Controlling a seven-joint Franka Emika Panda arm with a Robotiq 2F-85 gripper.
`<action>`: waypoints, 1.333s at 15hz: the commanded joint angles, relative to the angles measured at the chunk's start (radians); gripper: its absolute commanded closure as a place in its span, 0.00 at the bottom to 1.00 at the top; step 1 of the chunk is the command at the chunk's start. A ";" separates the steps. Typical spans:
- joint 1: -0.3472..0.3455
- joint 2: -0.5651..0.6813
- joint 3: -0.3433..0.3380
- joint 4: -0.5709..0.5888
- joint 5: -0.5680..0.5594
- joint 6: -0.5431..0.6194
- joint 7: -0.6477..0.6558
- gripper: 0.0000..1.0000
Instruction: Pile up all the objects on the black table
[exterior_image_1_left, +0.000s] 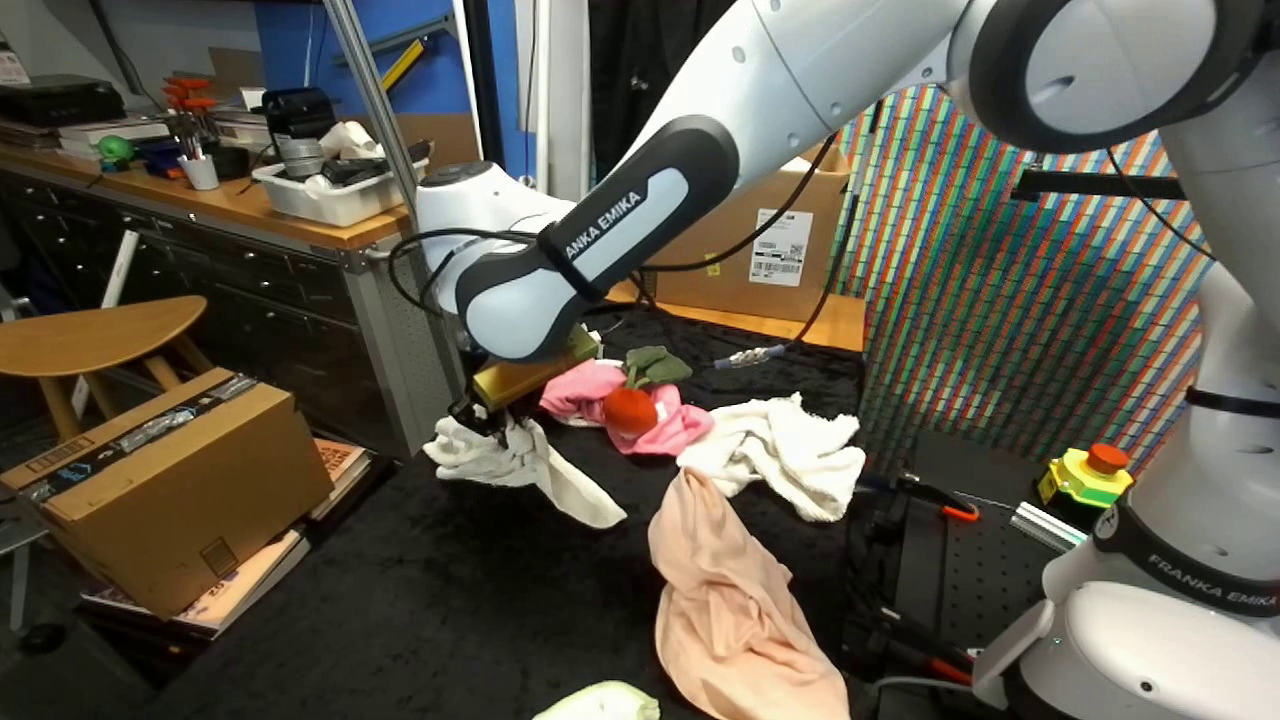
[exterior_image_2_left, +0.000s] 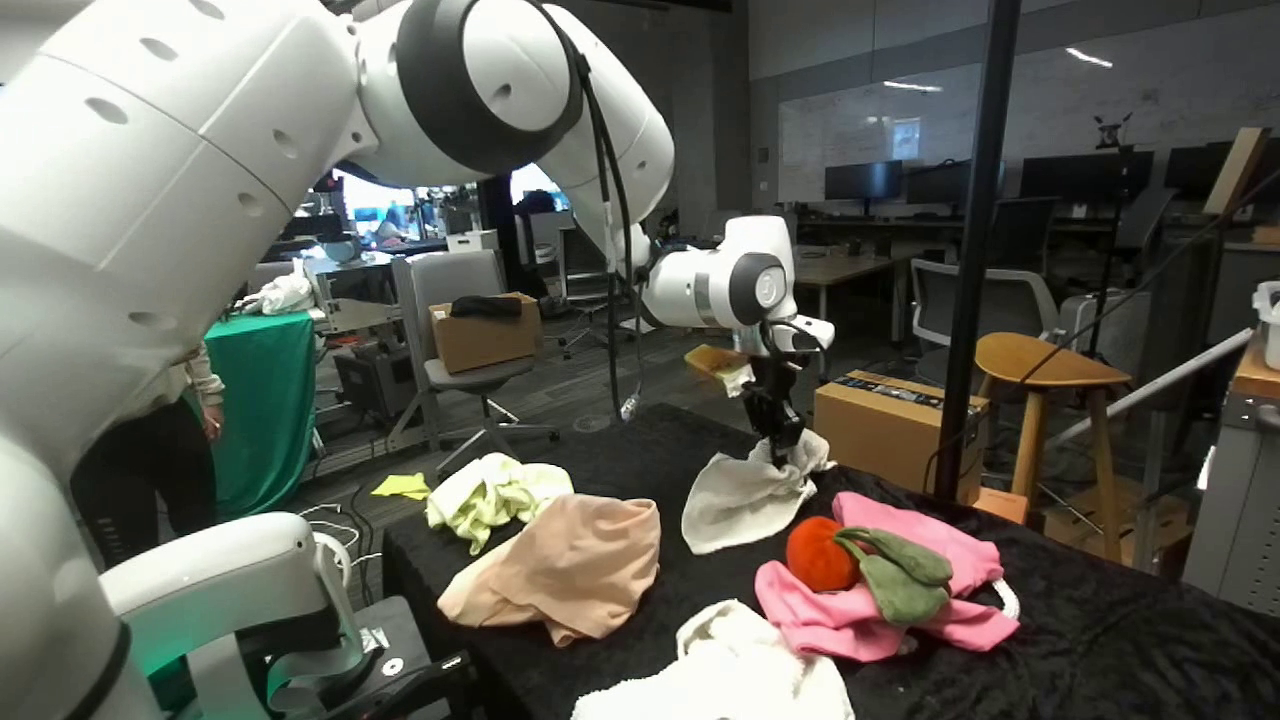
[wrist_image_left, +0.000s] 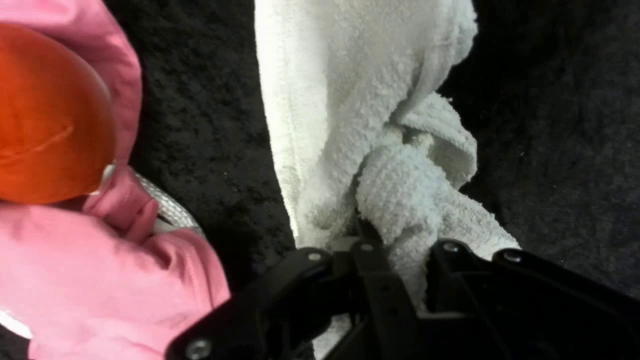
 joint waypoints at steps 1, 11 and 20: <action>-0.027 -0.206 0.000 -0.231 0.001 0.070 -0.050 0.88; -0.116 -0.410 -0.098 -0.464 -0.074 0.130 0.064 0.89; -0.154 -0.387 -0.090 -0.471 -0.059 0.112 0.104 0.56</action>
